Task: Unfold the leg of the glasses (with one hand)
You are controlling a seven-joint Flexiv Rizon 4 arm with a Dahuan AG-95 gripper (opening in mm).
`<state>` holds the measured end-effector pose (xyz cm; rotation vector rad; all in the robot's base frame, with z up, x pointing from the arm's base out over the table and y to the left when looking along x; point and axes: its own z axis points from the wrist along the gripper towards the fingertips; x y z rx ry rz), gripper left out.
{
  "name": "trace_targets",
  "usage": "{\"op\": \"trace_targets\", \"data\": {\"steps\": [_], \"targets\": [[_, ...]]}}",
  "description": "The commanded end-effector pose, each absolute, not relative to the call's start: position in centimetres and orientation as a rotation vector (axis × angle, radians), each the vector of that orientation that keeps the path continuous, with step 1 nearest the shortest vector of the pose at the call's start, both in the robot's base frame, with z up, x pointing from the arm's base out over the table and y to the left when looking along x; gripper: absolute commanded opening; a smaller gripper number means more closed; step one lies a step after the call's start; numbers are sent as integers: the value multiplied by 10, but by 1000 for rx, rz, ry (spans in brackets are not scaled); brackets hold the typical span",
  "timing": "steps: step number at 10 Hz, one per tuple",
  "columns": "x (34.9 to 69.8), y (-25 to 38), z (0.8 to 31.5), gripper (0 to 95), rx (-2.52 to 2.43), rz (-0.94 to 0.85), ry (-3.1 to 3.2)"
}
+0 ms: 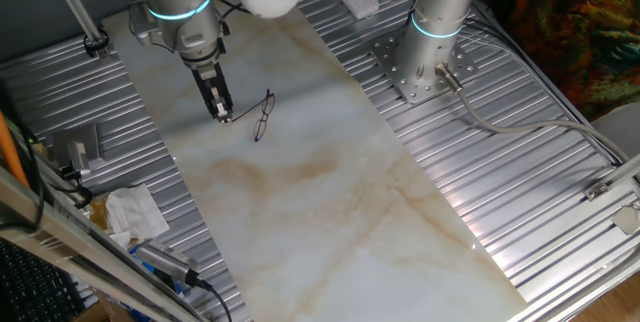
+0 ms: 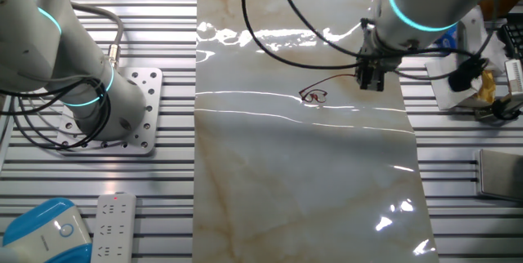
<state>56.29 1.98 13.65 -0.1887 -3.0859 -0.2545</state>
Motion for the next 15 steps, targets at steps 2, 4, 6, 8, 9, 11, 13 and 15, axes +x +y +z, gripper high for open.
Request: {"op": "trace_targets", "data": {"steps": [2,4,6,8,9,11,13,15], "targets": [[565,23,150,0,-186,-238,-3081],[568,25,153,0,-190,-235,-3080],[567,25,154,0,-184,-237,-3082],[565,24,162,0,-173,-230,-3083],[565,24,170,0,-173,-225,-3074],[566,25,178,0,-174,-220,-3069],[567,26,179,0,-172,-203,-3060],[567,26,179,0,-169,-208,-3062]]}}
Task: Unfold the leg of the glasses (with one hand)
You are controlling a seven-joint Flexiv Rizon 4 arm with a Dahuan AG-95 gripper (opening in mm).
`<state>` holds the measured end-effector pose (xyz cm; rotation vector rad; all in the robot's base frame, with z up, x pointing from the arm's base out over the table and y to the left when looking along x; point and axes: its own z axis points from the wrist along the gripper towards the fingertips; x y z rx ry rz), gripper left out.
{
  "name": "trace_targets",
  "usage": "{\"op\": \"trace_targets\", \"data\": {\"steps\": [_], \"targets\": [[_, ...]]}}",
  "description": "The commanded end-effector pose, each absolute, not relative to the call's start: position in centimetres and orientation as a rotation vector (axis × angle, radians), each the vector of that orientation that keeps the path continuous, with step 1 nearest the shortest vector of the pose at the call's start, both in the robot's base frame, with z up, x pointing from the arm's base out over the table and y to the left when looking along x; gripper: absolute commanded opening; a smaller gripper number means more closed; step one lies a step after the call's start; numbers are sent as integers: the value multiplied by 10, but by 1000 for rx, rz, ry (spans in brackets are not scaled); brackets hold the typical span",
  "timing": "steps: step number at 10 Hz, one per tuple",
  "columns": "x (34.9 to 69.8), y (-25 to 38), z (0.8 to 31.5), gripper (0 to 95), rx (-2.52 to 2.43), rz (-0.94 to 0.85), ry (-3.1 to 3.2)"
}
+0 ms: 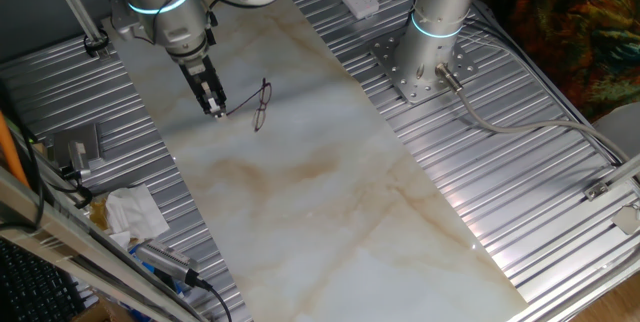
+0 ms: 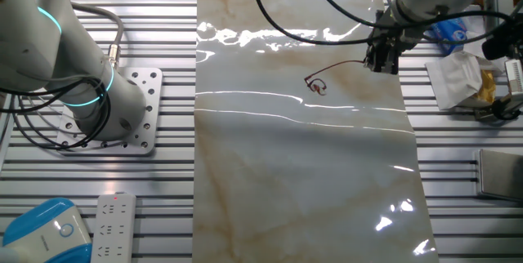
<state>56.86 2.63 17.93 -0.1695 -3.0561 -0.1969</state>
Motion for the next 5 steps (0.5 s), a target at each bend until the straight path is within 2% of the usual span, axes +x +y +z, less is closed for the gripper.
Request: {"op": "trace_targets", "data": {"steps": [1,5], "targets": [[568,26,179,0,-168,-210,-3062],[567,26,184,0,-163,-220,-3069]]}}
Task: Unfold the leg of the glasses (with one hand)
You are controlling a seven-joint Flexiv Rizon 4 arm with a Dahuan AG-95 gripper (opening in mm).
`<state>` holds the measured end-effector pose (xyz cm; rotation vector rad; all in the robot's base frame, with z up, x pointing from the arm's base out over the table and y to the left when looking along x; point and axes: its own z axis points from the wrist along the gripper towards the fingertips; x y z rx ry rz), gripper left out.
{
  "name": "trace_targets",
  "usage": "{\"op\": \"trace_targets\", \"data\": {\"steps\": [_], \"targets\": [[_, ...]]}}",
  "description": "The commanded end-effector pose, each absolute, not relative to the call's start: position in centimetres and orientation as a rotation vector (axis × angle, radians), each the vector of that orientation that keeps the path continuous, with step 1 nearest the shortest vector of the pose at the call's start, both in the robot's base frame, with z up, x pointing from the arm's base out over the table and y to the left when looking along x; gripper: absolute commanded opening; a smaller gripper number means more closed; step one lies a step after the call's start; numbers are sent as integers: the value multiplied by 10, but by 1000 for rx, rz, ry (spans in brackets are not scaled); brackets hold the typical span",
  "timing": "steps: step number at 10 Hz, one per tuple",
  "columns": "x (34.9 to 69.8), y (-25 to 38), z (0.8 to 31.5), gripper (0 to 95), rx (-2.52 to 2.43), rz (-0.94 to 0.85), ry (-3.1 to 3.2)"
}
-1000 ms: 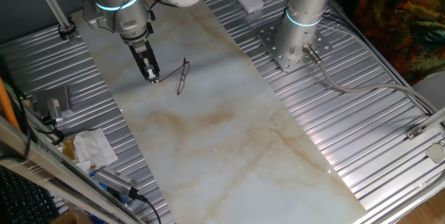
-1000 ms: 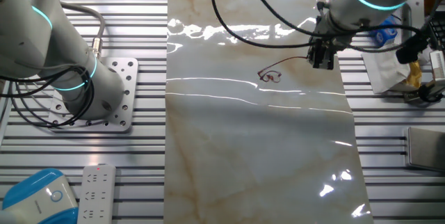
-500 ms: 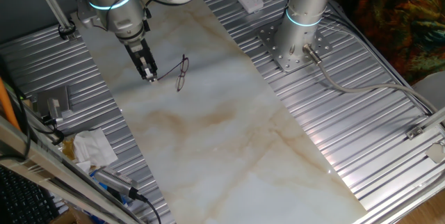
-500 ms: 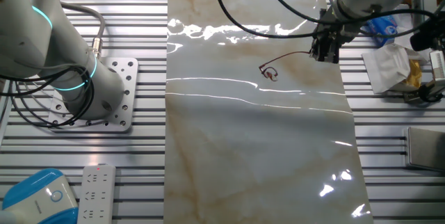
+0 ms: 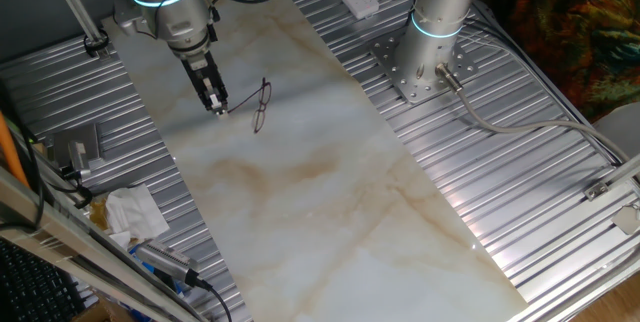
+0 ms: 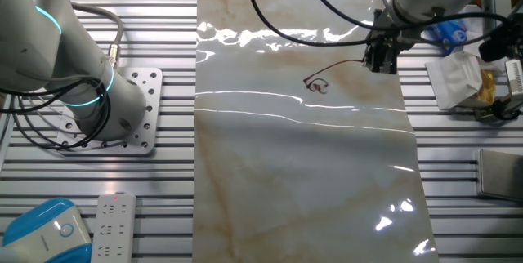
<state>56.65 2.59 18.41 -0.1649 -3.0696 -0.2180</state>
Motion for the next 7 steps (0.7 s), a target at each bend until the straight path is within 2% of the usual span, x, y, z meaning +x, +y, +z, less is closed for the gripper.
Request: {"op": "trace_targets", "data": {"steps": [1,7], "targets": [[567,26,185,0,-167,-223,-3071],[579,39,173,0,-183,-226,-3061]]}}
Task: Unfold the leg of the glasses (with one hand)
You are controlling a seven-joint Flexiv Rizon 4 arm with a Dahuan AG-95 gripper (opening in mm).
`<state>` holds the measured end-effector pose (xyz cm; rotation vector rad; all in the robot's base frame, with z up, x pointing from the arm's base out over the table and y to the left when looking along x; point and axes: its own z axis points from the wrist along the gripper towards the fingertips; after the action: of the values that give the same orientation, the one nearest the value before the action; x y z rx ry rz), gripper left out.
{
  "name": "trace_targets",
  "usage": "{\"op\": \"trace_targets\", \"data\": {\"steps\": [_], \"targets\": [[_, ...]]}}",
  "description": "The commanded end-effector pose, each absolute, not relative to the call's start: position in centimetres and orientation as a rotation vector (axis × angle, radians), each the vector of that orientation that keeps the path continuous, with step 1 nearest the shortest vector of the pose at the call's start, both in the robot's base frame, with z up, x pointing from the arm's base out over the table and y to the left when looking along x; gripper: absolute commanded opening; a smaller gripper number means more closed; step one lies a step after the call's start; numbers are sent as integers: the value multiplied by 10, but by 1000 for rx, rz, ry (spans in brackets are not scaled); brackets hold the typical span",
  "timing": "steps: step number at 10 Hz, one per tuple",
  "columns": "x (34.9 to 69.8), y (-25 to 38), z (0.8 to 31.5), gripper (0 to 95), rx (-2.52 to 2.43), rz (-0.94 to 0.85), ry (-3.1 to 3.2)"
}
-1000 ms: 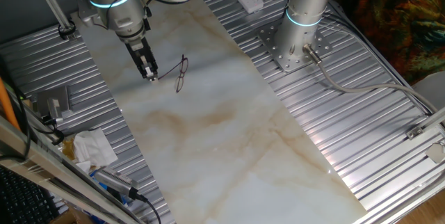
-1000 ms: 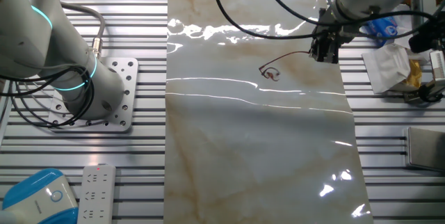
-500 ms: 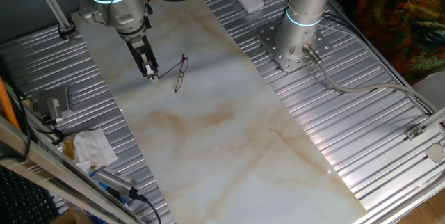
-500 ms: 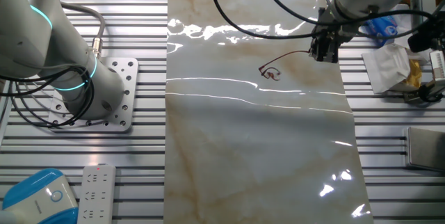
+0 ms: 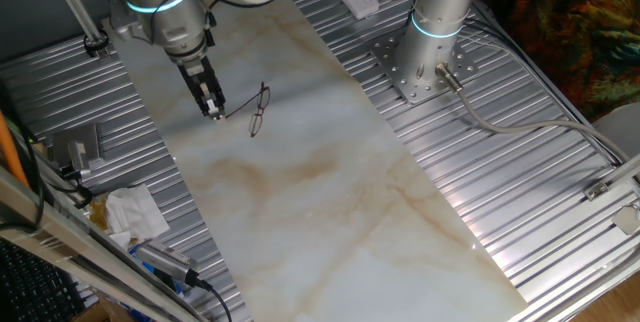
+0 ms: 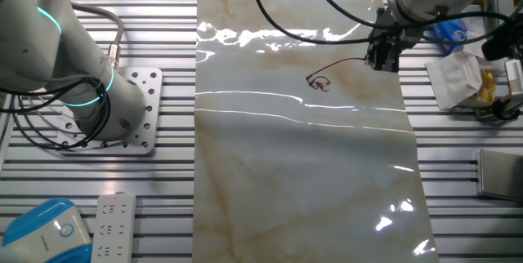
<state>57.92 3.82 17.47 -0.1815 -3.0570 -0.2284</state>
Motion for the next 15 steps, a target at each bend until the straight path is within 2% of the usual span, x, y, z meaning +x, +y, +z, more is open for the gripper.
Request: {"op": "trace_targets", "data": {"steps": [1,9,15], "targets": [[581,41,171,0,-176,-226,-3068],[578,42,138,0,-144,-206,-3097],[574,41,127,0,-131,-204,-3105]]}}
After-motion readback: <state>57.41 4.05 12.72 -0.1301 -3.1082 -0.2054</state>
